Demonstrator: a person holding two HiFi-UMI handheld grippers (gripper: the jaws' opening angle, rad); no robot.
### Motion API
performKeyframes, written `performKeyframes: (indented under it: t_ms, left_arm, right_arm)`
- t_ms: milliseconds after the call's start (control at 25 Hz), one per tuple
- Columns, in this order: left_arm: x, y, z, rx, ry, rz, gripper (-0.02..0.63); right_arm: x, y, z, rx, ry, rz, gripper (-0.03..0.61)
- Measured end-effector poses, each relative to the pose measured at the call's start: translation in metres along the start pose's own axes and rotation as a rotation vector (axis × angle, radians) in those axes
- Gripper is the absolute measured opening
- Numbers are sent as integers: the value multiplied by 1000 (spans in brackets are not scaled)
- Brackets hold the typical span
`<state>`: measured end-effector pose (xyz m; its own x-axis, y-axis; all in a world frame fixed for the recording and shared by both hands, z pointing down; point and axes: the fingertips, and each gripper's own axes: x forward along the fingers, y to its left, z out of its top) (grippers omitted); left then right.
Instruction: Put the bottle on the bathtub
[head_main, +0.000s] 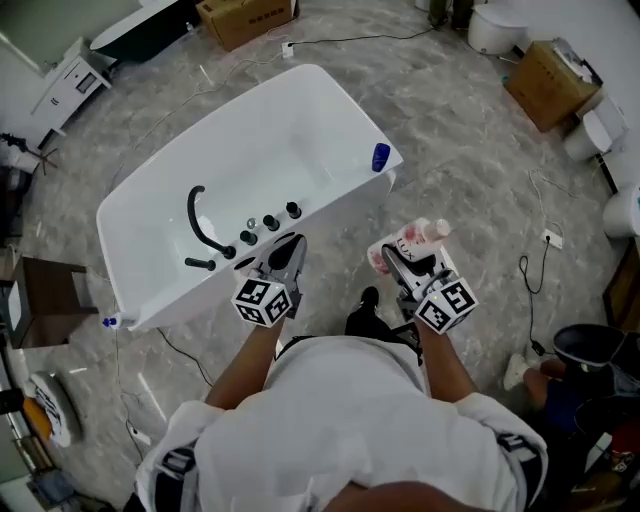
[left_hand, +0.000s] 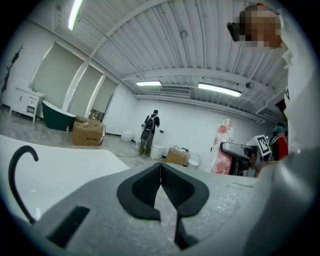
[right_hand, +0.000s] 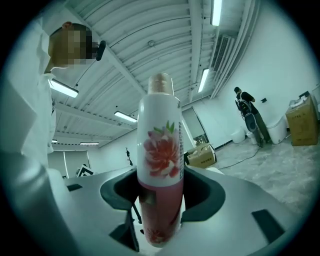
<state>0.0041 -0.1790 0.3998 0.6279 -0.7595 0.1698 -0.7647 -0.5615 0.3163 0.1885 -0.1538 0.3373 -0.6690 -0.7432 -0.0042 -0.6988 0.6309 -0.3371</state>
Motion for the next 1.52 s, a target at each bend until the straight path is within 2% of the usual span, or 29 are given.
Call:
performKeyframes:
  t_ms: [160,400,560,720,840,920,1120,1320,1520]
  left_arm:
    - [27,10,3,31,-31,89,15]
    - [59,29,9,53,-55,176,15]
    - [75,51,9,101,-74,187,15]
    - [97,76,-10,127,-70,188,15]
    - [117,107,-40,198,-29,157,15]
    - [147,133,-60,208,-3,145,15]
    - [199,175,-109,124,-2,174,15]
    - [233,189,-162,87,1,206,15]
    - [259,223,-203,20,4,261,16]
  right_arm:
    - [27,-37,11,-3,12,60,232]
    - [62,-77,23,-230,-30,31,230]
    - [105,-89,2,-250,-20,46,230]
    - [147,-101,-28,-286,6,35,230]
    - [188,-102,-64,-372,22,39,230]
    - [220,-122,-93,-383,49,41,230]
    - [262,-167,-150,-355,96,51,231]
    - [273,-207,-214,-351,148,53,232]
    - [292,-242,-260,-354,142,43,230]
